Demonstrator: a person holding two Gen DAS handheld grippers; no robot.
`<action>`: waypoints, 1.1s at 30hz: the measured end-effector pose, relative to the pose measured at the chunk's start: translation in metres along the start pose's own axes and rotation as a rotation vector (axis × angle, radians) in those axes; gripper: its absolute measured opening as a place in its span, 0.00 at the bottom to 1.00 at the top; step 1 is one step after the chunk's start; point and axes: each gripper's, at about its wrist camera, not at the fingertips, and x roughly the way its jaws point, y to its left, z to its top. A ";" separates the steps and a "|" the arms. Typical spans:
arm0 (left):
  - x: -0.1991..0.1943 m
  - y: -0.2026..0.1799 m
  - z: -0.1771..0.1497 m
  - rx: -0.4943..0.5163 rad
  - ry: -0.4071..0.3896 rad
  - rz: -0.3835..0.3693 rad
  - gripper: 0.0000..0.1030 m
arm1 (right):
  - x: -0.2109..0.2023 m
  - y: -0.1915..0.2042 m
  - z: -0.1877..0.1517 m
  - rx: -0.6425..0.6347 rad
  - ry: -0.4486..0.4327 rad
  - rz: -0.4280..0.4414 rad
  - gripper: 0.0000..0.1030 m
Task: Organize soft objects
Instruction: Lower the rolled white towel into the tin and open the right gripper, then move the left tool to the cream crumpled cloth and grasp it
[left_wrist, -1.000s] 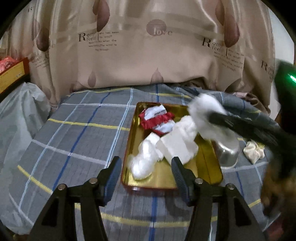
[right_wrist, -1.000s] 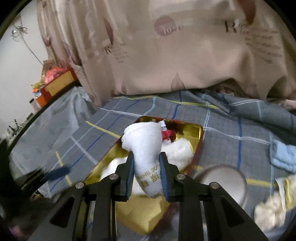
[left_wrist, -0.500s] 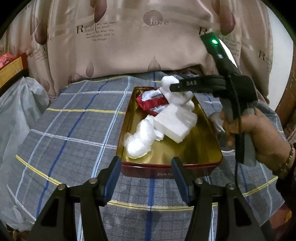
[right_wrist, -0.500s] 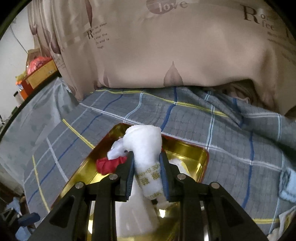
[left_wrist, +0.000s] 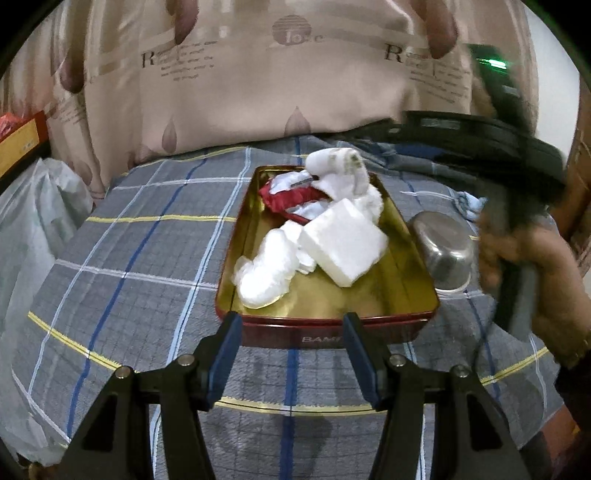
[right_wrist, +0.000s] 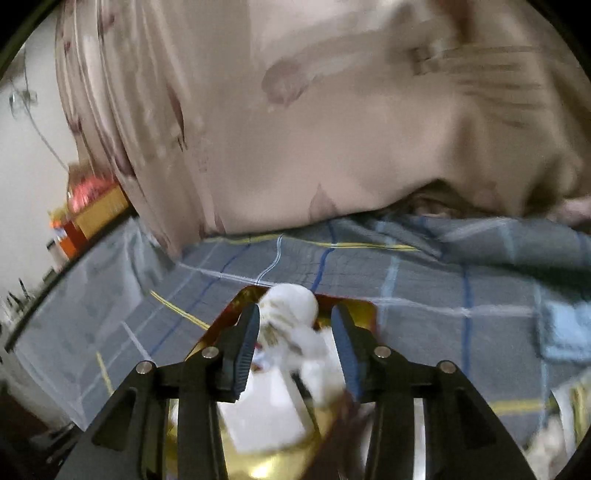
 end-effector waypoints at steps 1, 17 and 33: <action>-0.001 -0.004 0.000 0.015 -0.002 -0.005 0.56 | -0.012 -0.003 -0.005 0.003 -0.012 -0.013 0.38; -0.008 -0.130 0.041 0.334 -0.016 -0.249 0.56 | -0.207 -0.138 -0.125 0.050 -0.010 -0.466 0.44; 0.088 -0.279 0.070 0.620 0.181 -0.487 0.56 | -0.220 -0.196 -0.144 0.189 -0.014 -0.422 0.44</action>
